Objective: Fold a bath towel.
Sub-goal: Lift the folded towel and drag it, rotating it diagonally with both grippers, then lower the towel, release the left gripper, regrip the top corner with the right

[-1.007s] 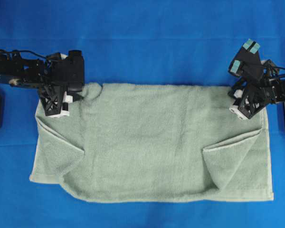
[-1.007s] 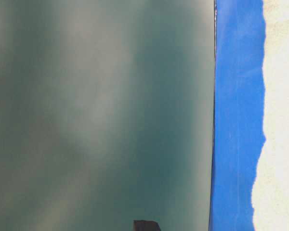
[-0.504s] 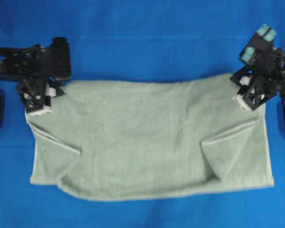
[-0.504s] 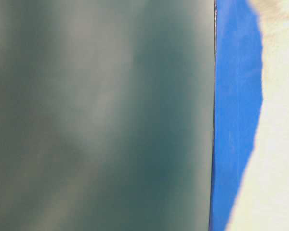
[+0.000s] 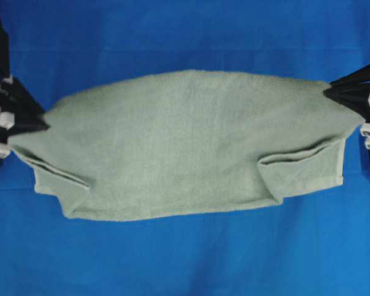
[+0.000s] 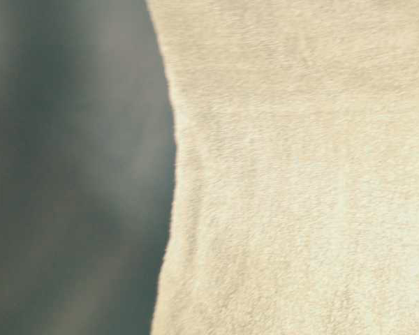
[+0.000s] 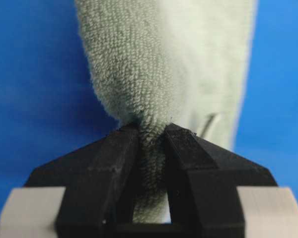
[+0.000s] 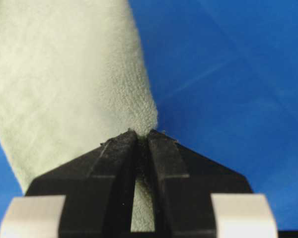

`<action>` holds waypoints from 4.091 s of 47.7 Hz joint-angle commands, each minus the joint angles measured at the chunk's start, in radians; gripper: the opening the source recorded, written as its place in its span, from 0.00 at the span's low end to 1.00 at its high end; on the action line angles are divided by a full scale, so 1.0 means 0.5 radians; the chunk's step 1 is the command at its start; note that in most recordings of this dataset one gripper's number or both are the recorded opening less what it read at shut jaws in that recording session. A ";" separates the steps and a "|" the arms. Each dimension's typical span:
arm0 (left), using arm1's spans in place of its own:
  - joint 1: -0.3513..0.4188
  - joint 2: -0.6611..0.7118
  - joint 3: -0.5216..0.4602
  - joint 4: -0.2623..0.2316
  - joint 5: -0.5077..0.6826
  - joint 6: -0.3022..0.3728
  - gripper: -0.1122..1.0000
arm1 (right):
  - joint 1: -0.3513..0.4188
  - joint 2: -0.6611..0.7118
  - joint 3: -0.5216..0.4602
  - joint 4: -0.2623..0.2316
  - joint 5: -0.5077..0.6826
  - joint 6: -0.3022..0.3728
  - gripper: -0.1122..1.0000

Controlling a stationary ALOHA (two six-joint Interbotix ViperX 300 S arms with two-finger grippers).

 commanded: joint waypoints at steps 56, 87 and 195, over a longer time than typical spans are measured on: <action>-0.994 1.190 -0.985 0.015 -1.221 -0.405 0.22 | -0.365 0.138 -0.374 -0.291 0.436 -0.163 0.19; -0.509 0.914 0.221 -0.009 -1.261 -0.881 0.22 | -1.399 1.463 -0.479 -0.577 -0.893 -0.199 0.19; 0.117 0.193 0.899 0.040 -0.856 -0.899 0.79 | -1.948 2.065 -0.166 -0.693 -1.690 -0.218 0.70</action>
